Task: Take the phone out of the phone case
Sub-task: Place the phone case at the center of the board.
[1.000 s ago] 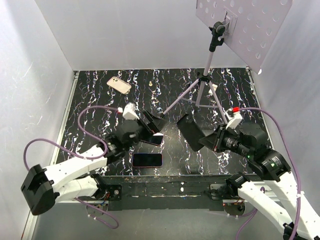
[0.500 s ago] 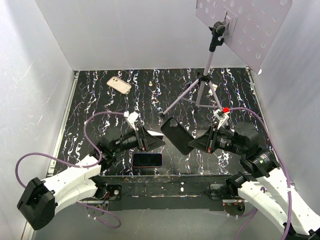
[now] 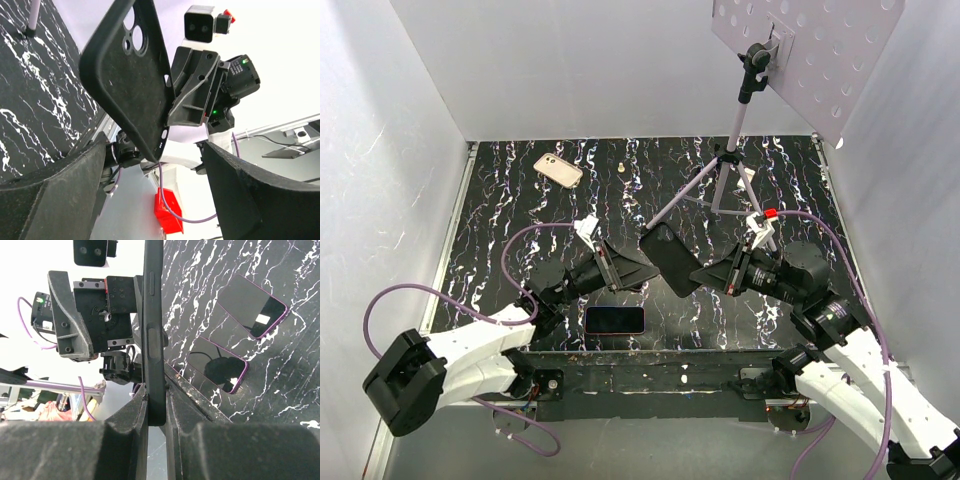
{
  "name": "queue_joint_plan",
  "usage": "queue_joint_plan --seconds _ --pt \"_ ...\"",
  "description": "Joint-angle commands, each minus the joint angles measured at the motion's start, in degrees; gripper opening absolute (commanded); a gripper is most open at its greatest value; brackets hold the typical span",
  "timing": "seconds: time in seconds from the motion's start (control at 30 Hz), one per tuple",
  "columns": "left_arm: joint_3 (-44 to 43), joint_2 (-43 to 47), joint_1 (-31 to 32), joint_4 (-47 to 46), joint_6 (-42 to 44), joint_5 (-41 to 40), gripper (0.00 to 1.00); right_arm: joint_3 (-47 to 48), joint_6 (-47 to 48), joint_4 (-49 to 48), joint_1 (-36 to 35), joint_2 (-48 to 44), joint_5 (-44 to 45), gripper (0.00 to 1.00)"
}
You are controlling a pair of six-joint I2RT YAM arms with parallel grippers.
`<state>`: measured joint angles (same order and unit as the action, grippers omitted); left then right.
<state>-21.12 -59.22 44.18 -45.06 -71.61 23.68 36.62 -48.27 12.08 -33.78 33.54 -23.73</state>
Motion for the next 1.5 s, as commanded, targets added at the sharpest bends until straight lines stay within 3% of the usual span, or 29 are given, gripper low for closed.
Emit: queue_joint_plan --seconds 0.0,0.17,0.23,0.33,0.37,0.4,0.43,0.5,0.53,0.63,0.8,0.9,1.0,1.13,1.2,1.33,1.4,1.47 --pt "-3.2 -0.9 0.4 -0.3 -0.6 -4.3 0.75 -0.7 -2.5 -7.0 -0.1 0.2 -0.4 0.01" --pt "-4.3 -3.6 0.4 -1.7 -0.8 -7.2 0.62 -1.4 -4.3 -9.1 -0.1 0.4 0.0 0.01" --pt "-6.0 -5.4 0.4 -1.3 -0.5 -7.2 0.5 -1.4 -4.6 -9.7 -0.1 1.0 0.0 0.01" --pt "-8.5 -7.3 -0.1 -1.4 1.1 -5.6 0.08 -0.6 -3.9 -8.0 -0.1 2.0 1.7 0.02" --pt "-9.5 -7.1 -0.8 2.0 1.5 -5.9 0.0 0.5 -2.9 -4.4 -0.1 2.0 3.9 0.21" --pt "-10.8 -6.4 -2.0 9.0 1.5 -7.1 0.0 2.0 -1.0 0.9 -0.1 2.0 6.7 0.41" --pt "-11.9 -5.5 -3.6 16.2 1.8 -8.7 0.0 4.3 1.0 6.5 -0.1 2.1 10.9 0.53" --pt "-15.1 -3.5 -8.8 34.3 3.4 -14.0 0.0 8.1 3.3 18.6 -0.1 1.9 20.6 0.75" --pt "-16.8 -3.4 -12.5 40.1 5.3 -16.4 0.0 9.7 4.4 23.8 -0.1 1.4 25.4 0.77" --pt "-21.5 -6.7 -25.9 50.0 12.4 -18.1 0.0 12.6 7.5 31.8 -0.1 -0.9 30.9 0.77" --pt "-32.4 -24.0 -47.9 52.7 21.8 -10.9 0.0 12.9 8.1 34.4 -0.1 -5.0 32.0 0.74" --pt "-37.2 -34.5 -55.7 49.1 23.1 -3.1 0.0 12.4 7.9 34.3 -0.1 -5.9 30.6 0.73" --pt "-40.5 -43.3 -59.7 45.4 22.0 1.3 0.0 13.2 8.0 34.7 -0.1 -6.2 29.1 0.72" --pt "-51.9 -55.2 -62.2 47.5 23.1 7.2 0.0 13.8 7.8 35.6 -0.1 -7.5 28.1 0.71" --pt "-53.5 -58.6 -62.3 40.3 20.1 11.9 0.03 13.5 7.8 35.3 -0.1 -9.0 28.1 0.71" --pt "-63.4 -65.8 -62.1 47.5 19.7 15.3 0.09 13.0 7.1 35.3 -0.1 -10.3 28.6 0.7" --pt "-64.8 -66.8 -61.9 48.0 19.3 15.5 0.15 13.2 6.9 35.3 -0.1 -10.4 28.6 0.69" --pt "-65.3 -67.1 -61.9 50.5 20.2 14.3 0.31 13.7 6.7 35.4 -0.1 -10.1 28.5 0.69"
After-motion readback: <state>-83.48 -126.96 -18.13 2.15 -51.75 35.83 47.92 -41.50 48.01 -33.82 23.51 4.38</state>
